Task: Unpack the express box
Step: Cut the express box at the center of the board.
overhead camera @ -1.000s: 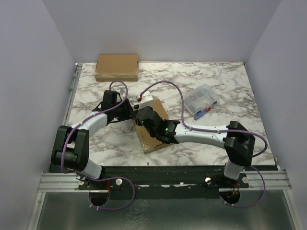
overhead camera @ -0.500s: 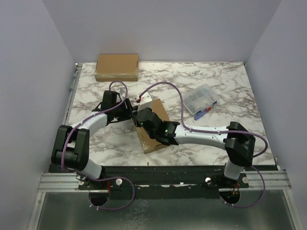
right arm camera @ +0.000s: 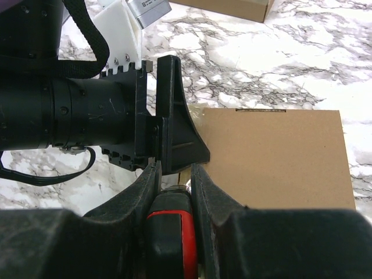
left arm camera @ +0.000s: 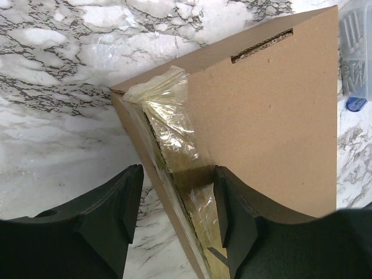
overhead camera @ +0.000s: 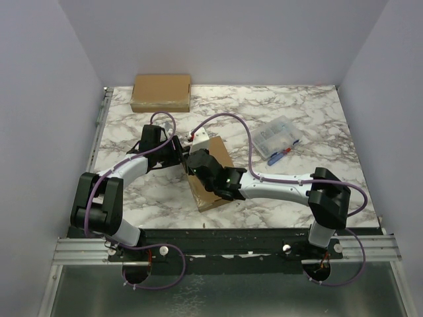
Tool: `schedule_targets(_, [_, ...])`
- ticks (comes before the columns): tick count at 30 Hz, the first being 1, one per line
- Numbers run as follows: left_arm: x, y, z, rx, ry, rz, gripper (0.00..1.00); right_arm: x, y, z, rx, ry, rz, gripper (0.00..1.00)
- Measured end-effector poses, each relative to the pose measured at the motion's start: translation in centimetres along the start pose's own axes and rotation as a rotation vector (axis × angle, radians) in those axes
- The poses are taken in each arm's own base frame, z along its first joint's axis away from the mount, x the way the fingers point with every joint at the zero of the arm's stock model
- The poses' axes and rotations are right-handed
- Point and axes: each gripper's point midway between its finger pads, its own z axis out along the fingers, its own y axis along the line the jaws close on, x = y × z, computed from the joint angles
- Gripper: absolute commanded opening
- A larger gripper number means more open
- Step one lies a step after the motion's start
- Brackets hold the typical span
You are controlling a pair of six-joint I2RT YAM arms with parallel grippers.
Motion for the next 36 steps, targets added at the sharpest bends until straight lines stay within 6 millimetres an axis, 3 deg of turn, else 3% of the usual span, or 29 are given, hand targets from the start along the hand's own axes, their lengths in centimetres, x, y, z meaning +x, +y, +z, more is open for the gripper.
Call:
schedule_targets(25, [0.0,0.0,0.0,0.0,0.0,0.0,0.57,0.1,0.7,-0.4,-0.014,-0.003,-0.013,0.0])
schedule_targets(36, [0.0,0.1,0.1,-0.006,-0.002,-0.006,0.54,1.5,0.6,0.0,-0.004,0.027,-0.039,0.0])
